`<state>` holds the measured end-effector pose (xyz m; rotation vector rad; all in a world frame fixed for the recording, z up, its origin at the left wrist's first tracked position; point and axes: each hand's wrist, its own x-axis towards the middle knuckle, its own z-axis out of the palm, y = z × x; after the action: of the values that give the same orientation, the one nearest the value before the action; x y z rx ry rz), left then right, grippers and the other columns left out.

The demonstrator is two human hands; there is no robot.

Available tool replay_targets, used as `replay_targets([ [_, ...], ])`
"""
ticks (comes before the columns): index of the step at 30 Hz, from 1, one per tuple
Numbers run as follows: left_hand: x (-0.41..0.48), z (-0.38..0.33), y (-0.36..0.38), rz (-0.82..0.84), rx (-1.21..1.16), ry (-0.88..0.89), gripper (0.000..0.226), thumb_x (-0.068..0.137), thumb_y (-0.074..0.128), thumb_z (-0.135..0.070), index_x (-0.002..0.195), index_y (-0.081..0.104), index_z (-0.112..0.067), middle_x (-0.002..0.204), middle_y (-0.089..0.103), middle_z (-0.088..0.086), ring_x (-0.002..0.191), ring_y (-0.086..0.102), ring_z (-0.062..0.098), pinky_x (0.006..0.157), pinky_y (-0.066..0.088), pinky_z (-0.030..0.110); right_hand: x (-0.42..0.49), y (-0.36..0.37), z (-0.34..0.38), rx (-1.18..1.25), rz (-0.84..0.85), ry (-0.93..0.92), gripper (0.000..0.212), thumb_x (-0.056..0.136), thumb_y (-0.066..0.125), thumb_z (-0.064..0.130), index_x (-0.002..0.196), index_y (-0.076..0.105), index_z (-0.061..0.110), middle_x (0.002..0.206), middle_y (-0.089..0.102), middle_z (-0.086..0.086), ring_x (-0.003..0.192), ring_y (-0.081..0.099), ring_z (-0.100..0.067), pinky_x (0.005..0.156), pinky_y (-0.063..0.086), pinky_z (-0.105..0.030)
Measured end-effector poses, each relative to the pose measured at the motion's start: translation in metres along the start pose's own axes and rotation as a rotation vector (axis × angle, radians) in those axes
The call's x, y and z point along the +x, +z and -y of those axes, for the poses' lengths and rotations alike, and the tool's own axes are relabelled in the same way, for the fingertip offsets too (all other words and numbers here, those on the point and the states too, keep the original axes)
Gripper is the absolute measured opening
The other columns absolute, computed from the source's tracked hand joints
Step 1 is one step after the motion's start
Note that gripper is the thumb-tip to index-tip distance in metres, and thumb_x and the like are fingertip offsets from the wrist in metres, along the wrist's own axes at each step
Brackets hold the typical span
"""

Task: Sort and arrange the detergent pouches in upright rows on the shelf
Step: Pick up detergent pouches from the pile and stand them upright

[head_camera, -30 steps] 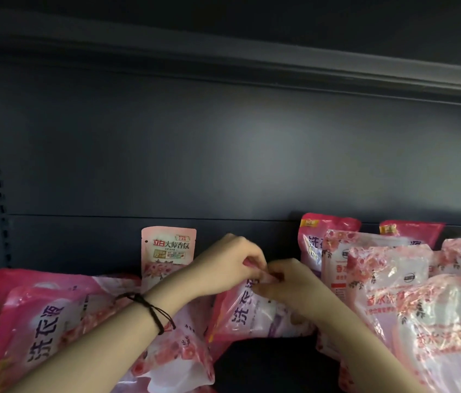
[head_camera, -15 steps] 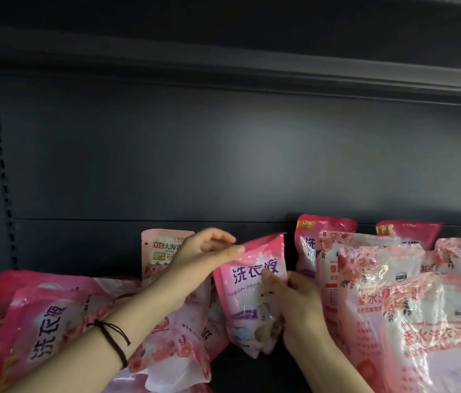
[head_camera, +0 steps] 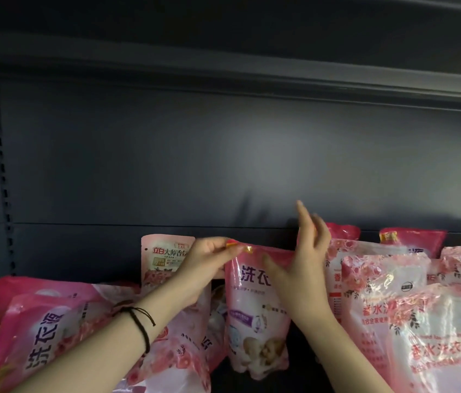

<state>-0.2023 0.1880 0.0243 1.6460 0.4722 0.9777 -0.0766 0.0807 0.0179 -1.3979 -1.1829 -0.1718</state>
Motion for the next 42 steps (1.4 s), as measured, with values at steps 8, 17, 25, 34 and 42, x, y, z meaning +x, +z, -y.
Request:
replay_targets([
  [8,0.0,-0.003,-0.017,0.132,0.043,0.066,0.038,0.077,0.067,-0.038,0.097,0.074,-0.006,0.093,0.075,0.012,0.084,0.072,0.02,0.068,0.057,0.026,0.027,-0.012,0.041,-0.772,0.253,-0.195,0.026,0.089,0.052,0.021,0.1,0.07,0.037,0.093,0.072,0.007,0.089,0.066,-0.022,0.077,0.035,-0.025],
  [17,0.03,0.001,-0.049,0.356,0.627,0.133,0.02,0.097,0.054,-0.027,0.111,0.067,-0.023,0.109,0.07,-0.01,0.103,0.063,0.001,0.089,0.049,0.019,0.098,-0.036,0.063,-0.852,0.882,0.065,0.015,0.086,0.067,0.016,0.098,0.075,0.018,0.092,0.071,0.004,0.088,0.063,-0.011,0.081,0.051,-0.026],
  [25,0.059,0.027,-0.022,0.716,1.204,0.442,0.041,0.089,0.06,-0.032,0.129,0.053,-0.029,0.13,0.055,-0.003,0.119,0.048,0.016,0.098,0.043,0.037,0.11,-0.049,0.043,-0.741,0.919,0.099,0.012,0.086,0.068,0.02,0.088,0.076,0.028,0.083,0.073,0.014,0.081,0.068,-0.002,0.083,0.056,-0.027],
  [34,0.068,0.053,-0.002,0.963,1.388,0.25,0.066,0.083,0.067,-0.052,0.14,0.041,-0.031,0.136,0.049,0.002,0.122,0.041,0.024,0.102,0.038,0.046,0.111,-0.055,0.043,-0.597,0.949,0.193,0.017,0.086,0.069,0.014,0.079,0.074,0.029,0.081,0.075,0.01,0.075,0.071,-0.004,0.075,0.057,-0.021],
  [42,0.061,0.056,-0.019,1.009,1.489,0.194,0.077,0.076,0.073,-0.055,0.141,0.04,-0.031,0.131,0.05,0.003,0.116,0.04,0.023,0.084,0.036,0.036,0.108,-0.056,0.044,-0.554,0.946,0.223,0.017,0.086,0.069,0.014,0.078,0.073,0.028,0.079,0.075,0.007,0.074,0.071,-0.006,0.075,0.058,-0.025],
])
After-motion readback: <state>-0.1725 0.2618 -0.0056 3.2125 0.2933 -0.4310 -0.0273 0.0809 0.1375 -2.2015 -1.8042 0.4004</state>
